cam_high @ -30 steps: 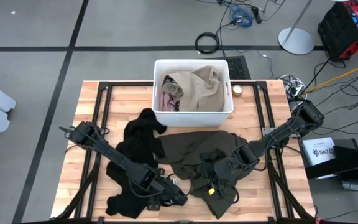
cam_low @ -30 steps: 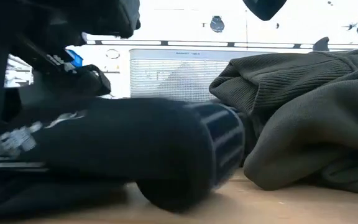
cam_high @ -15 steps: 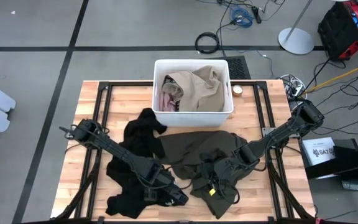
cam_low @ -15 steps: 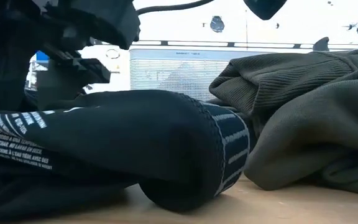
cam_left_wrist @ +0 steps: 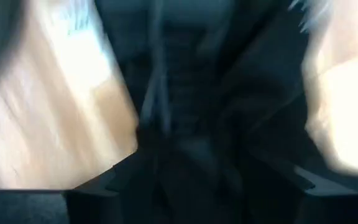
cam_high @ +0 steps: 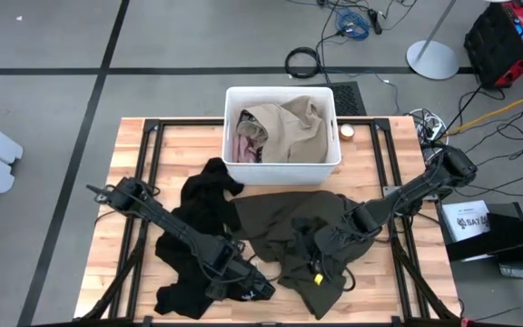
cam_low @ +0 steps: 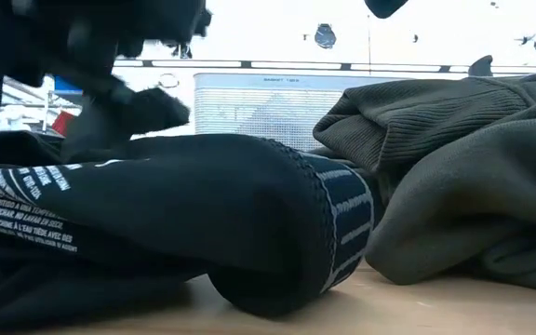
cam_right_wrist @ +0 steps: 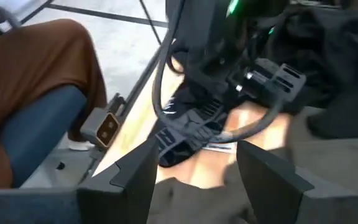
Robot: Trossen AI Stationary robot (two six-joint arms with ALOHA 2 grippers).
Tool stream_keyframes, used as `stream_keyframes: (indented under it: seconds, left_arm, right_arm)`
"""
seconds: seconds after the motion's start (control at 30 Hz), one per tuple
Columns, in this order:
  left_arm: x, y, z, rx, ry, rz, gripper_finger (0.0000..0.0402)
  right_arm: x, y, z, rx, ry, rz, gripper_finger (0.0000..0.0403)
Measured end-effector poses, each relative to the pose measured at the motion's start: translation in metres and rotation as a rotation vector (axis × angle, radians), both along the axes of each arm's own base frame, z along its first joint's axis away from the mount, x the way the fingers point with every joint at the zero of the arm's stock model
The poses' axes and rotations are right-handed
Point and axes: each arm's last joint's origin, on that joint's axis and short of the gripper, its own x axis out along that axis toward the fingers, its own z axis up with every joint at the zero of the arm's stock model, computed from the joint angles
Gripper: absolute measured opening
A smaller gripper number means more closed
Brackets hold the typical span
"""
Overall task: Sort clothes
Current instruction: Put the gray hoodie into the white bin
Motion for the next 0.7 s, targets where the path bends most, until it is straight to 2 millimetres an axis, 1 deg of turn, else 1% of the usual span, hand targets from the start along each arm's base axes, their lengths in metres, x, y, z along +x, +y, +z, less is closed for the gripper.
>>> stream_keyframes:
  seconds: [0.13,0.23,0.37,0.43,0.53,0.57,0.63,0.7]
  left_arm:
    - [-0.012,0.01,-0.018,0.107,0.226,0.041,0.0225]
    - [-0.024,0.018,-0.029,0.189,0.395,0.047,0.0225]
    - [-0.044,0.029,-0.039,0.281,0.579,0.054,0.0225]
    - [-0.053,0.033,-0.039,0.333,0.645,0.051,0.0225]
    - [-0.066,0.041,-0.03,0.418,0.704,0.072,0.0225]
    - [-0.068,0.042,-0.026,0.438,0.693,0.091,0.0225]
    - [-0.07,0.043,-0.016,0.457,0.611,0.144,0.0225]
    - [-0.073,0.044,0.002,0.454,0.517,0.198,0.0225]
  right_arm:
    - [-0.014,-0.007,0.012,-0.023,0.011,0.01,0.0208]
    - [-0.023,-0.012,0.024,-0.052,-0.027,0.038,0.0208]
    - [-0.031,-0.018,0.035,-0.044,-0.063,0.031,0.0208]
    - [-0.033,-0.019,0.039,-0.028,-0.071,0.026,0.0208]
    - [-0.033,-0.019,0.039,-0.006,-0.063,0.011,0.0208]
    - [-0.032,-0.018,0.037,0.005,-0.05,0.002,0.0208]
    - [-0.03,-0.015,0.032,0.034,-0.015,-0.023,0.0208]
    - [-0.027,-0.009,0.025,0.036,0.008,-0.062,0.0208]
